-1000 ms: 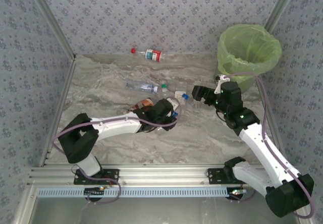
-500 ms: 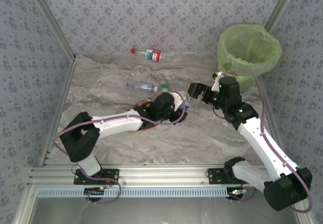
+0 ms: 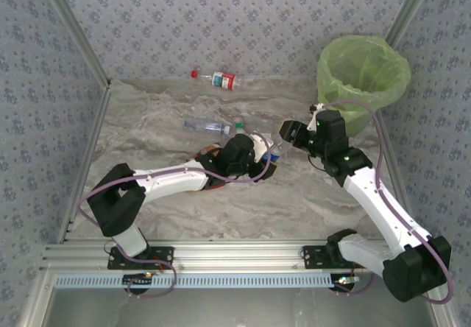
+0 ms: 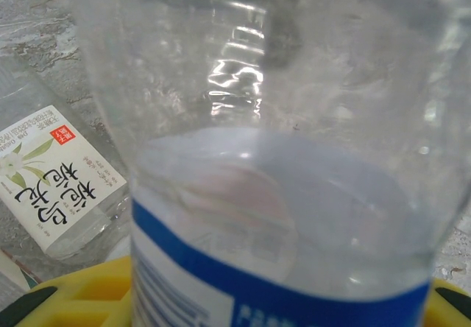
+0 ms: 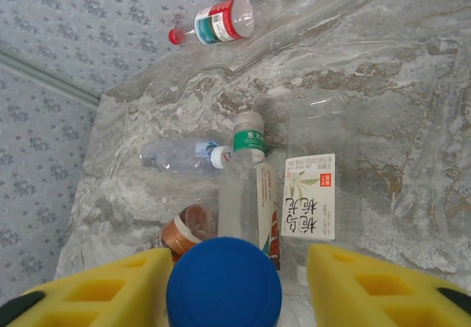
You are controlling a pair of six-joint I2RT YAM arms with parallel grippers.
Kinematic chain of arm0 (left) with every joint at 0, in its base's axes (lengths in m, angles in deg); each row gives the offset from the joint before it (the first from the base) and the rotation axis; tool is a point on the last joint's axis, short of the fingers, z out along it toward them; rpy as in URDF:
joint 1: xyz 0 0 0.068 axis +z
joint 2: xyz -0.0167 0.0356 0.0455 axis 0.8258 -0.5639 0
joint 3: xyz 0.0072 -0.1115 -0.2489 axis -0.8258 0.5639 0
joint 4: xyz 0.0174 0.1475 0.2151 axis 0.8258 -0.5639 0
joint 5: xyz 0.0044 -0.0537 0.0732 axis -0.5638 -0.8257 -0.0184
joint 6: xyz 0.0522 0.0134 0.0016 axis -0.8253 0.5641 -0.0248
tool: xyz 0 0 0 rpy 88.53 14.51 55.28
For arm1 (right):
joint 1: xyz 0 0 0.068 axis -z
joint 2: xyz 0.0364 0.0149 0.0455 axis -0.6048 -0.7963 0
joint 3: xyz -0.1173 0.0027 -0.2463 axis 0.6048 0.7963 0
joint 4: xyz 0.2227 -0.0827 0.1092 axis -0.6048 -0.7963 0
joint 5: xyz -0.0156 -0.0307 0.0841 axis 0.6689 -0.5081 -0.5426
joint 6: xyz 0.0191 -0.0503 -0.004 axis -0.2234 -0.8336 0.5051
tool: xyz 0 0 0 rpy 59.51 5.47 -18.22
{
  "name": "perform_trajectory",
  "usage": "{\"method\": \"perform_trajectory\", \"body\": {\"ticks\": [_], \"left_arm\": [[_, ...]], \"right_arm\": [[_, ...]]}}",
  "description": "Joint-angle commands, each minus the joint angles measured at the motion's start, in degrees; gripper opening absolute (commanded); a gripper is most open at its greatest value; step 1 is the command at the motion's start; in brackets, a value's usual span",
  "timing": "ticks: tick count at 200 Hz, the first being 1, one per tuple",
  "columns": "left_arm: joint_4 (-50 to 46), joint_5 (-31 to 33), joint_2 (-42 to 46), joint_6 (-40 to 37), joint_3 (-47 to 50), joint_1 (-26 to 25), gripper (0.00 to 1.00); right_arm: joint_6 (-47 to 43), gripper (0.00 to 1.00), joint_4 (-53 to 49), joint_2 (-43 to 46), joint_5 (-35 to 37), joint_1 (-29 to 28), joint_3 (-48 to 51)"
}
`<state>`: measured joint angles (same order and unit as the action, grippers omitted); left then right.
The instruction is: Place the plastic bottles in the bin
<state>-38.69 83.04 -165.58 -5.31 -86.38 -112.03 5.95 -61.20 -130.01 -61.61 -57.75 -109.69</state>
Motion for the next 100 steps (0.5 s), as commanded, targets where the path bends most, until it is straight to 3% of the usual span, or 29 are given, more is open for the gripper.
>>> {"method": "perform_trajectory", "body": {"ticks": [1, 58, 82, 100], "left_arm": [[2.0, -1.7, -0.1, -1.3, -1.3, -0.1, 0.46], [1.9, -1.3, -0.7, -0.9, -1.7, -0.1, 0.47], [2.0, -1.3, -0.7, -1.5, -2.0, 0.1, 0.53], [1.9, -1.1, -0.4, -1.5, -2.3, 0.5, 0.74]], "right_arm": [[-1.0, 0.42, 1.6, -0.7, 2.5, -0.3, 0.4], [-4.1, 0.0, 2.7, -0.7, 3.8, 0.0, 1.4], [-6.2, 0.0, 2.9, -0.6, 2.8, 0.3, 0.8], [-7.5, 0.0, 2.9, -0.6, 3.2, 0.3, -0.3]]}}
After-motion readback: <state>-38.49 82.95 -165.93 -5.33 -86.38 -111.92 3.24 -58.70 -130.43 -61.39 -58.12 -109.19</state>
